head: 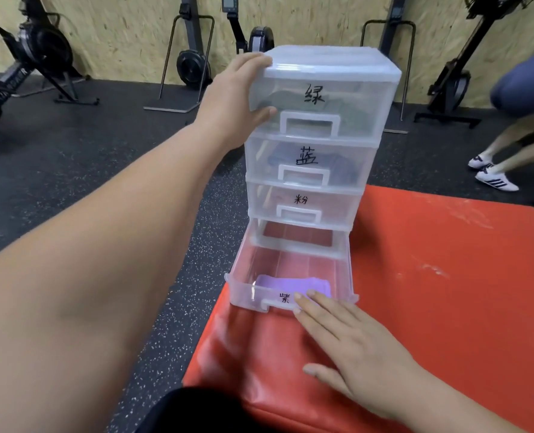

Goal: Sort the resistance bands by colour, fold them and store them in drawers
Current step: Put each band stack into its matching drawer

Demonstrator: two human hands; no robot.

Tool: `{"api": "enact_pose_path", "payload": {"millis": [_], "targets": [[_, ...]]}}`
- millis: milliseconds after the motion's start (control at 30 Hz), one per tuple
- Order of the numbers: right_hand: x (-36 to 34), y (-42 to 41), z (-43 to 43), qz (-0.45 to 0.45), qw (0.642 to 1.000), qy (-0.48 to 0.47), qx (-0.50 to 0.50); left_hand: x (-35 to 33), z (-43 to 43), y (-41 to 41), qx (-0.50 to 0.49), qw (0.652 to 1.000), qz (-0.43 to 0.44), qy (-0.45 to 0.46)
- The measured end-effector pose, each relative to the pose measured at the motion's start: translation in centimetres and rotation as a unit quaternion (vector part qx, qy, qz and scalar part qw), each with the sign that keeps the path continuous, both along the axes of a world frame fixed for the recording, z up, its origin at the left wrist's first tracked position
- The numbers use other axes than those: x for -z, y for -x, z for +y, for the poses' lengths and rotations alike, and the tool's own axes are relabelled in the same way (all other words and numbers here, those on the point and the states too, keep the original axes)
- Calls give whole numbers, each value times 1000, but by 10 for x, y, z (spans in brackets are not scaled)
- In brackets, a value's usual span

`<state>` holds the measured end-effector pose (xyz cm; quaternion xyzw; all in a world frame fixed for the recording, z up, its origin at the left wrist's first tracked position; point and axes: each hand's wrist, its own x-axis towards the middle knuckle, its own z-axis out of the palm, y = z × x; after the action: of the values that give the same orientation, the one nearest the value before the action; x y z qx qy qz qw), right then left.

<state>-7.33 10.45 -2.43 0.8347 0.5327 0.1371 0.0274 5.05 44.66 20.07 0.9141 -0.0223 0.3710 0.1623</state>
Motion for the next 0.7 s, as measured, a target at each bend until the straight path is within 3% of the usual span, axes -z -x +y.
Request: {"api": "enact_pose_path", "payload": {"millis": [200,700], "targets": [[31,-13,1,-3,999,36,23,2,1,0,2,1000,-3,1],[35,-107,43,20,994,37,100,4,8,-9,8,1000,-7,-3]]}}
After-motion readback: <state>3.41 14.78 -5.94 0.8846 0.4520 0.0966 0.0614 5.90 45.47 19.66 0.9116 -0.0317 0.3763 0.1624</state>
